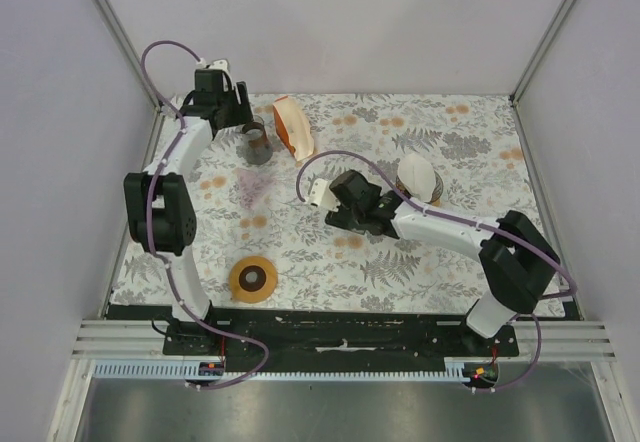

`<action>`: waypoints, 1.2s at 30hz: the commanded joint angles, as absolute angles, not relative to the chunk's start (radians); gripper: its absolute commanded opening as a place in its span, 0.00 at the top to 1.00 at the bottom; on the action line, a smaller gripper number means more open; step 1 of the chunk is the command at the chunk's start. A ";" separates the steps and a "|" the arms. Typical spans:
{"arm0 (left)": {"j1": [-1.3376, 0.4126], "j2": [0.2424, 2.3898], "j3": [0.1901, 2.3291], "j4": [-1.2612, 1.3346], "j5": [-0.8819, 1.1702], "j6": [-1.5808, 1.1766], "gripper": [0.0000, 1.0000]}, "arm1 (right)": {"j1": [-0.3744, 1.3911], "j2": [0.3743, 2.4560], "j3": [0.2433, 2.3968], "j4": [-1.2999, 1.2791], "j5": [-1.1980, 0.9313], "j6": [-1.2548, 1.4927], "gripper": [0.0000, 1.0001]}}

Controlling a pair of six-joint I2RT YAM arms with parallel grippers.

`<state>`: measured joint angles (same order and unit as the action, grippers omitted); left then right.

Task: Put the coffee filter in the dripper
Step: Move the coffee server to the center of the board.

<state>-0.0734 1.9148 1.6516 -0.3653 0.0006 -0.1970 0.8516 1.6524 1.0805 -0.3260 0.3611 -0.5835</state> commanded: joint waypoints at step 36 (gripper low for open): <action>-0.406 1.574 1.100 -0.265 0.437 0.069 0.98 | 0.853 1.098 1.080 -0.368 0.127 -0.296 0.17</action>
<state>-0.3428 1.6211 1.1114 -0.2829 0.3840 -0.0135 0.8528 1.1439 1.0798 -0.3832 0.1291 -0.3302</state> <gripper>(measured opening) 0.052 0.824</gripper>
